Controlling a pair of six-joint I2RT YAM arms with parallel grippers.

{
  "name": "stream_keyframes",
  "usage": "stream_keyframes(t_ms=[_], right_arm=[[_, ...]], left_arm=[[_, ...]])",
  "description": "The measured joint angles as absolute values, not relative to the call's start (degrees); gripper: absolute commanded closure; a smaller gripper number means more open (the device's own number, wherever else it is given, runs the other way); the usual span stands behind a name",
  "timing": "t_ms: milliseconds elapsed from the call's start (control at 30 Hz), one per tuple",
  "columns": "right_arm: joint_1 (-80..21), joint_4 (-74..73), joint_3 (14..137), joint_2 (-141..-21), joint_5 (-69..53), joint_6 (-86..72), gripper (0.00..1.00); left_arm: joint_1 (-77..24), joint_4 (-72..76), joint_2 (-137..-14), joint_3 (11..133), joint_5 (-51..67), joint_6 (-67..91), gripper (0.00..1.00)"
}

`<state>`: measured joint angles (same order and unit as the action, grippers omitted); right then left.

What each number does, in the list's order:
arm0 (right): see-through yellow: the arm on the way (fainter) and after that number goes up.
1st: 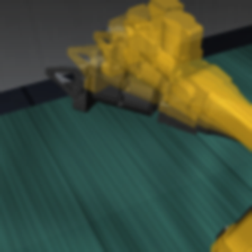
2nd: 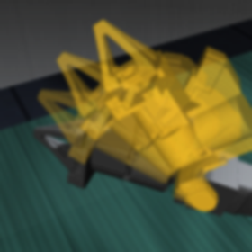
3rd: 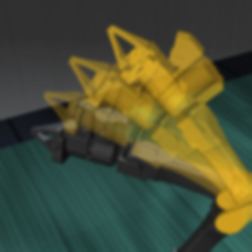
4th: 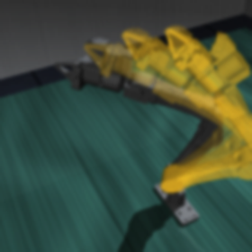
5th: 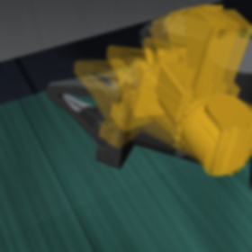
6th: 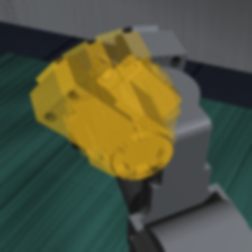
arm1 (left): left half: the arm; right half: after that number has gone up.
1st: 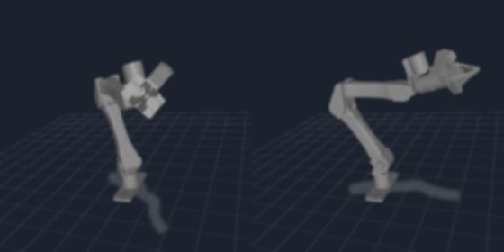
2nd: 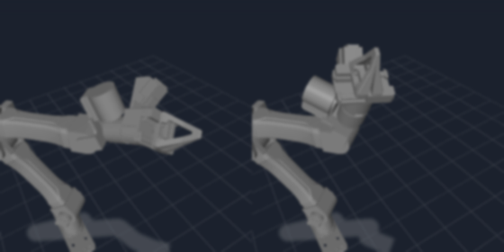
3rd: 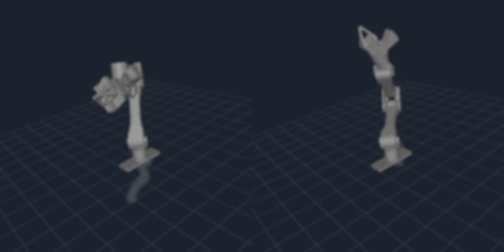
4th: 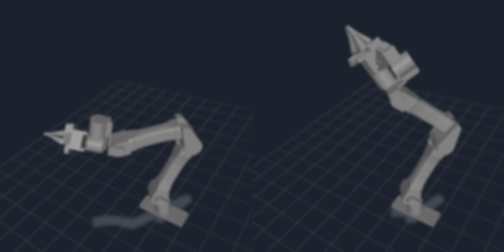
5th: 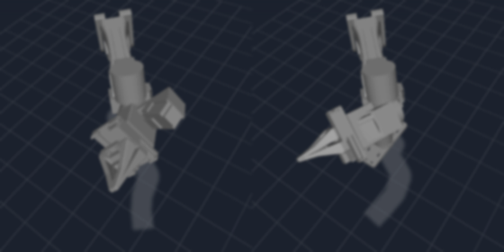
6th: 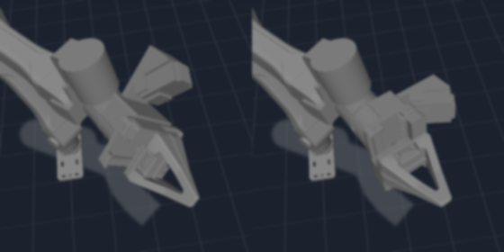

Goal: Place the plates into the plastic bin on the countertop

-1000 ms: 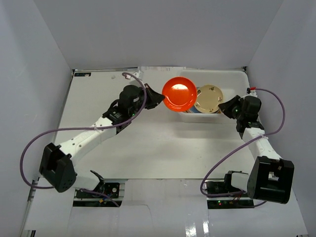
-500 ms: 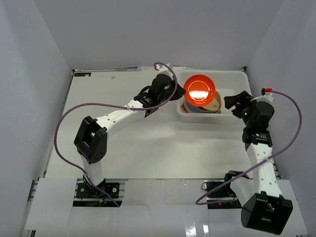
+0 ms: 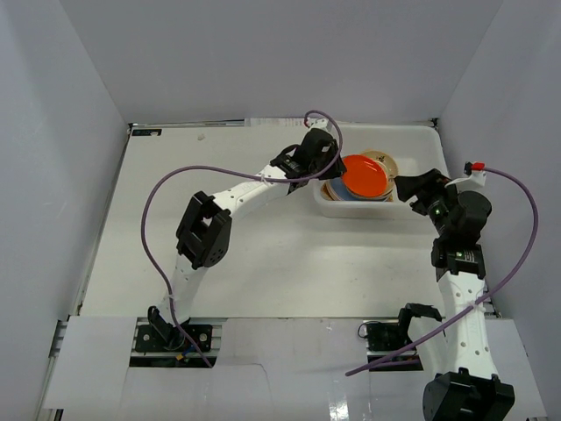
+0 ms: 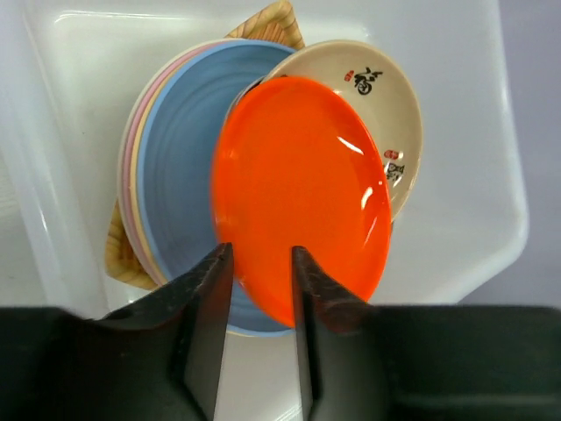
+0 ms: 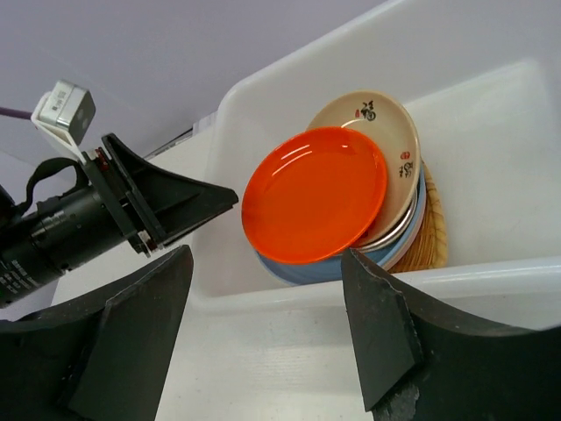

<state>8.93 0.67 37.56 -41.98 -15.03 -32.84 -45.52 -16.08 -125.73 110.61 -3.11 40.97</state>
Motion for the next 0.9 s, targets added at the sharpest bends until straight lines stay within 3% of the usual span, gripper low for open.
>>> stream_keyframes(t_ms=[33,100,133,167,433,533,600,667,733,800,833,867,900], right_arm=[[8.93,0.38,37.34,-41.98,-15.33,-32.84,0.26],[8.93,0.12,36.93,-41.89,-15.68,-32.84,0.25],[8.91,-0.16,36.80,-41.82,-15.86,-32.84,0.25],[8.91,-0.30,36.77,-41.82,-15.92,-32.82,0.25],[8.49,-0.56,36.77,-40.75,-17.56,-32.62,0.23],[8.14,-1.58,36.77,-40.01,-18.63,-32.47,0.37],[7.88,-1.87,36.75,-39.51,-20.29,-32.40,0.66],[7.40,-2.31,36.77,-38.89,-22.70,-32.40,0.84],[6.72,-2.98,36.80,-38.09,-25.54,-32.77,0.84],[6.24,-3.25,36.80,-37.10,-28.93,-33.06,0.76],[6.07,-3.31,36.80,-36.49,-30.76,-33.26,0.68],[5.98,-3.40,36.84,-35.86,-32.29,-33.41,0.49],[5.91,-3.62,36.91,-35.16,-34.00,-33.67,0.41]], left_arm=[[-45.52,-16.40,-125.73,110.91,-2.94,40.86,0.42],[-45.52,-16.53,-125.58,111.07,-2.68,40.93,0.27],[-45.52,-16.53,-125.38,111.00,-2.68,40.93,0.10],[-45.50,-16.64,-125.21,110.80,-2.61,40.64,0.02],[-45.52,-14.15,-114.37,98.72,-2.44,38.74,0.02],[-45.52,-11.70,-103.57,89.43,-3.03,35.94,0.02],[-45.52,-10.04,-95.72,83.53,-3.92,33.93,0.02],[-45.52,-9.34,-87.13,77.69,-4.97,31.73,0.02],[-45.52,-8.99,-77.71,71.35,-5.80,29.80,0.02],[-45.52,-8.93,-69.23,66.19,-6.35,28.69,0.02],[-45.52,-9.41,-65.28,63.61,-6.63,28.47,0.02],[-45.52,-10.07,-60.77,60.82,-6.92,28.45,0.02],[-45.52,-11.05,-57.04,58.70,-7.03,28.51,0.02]])
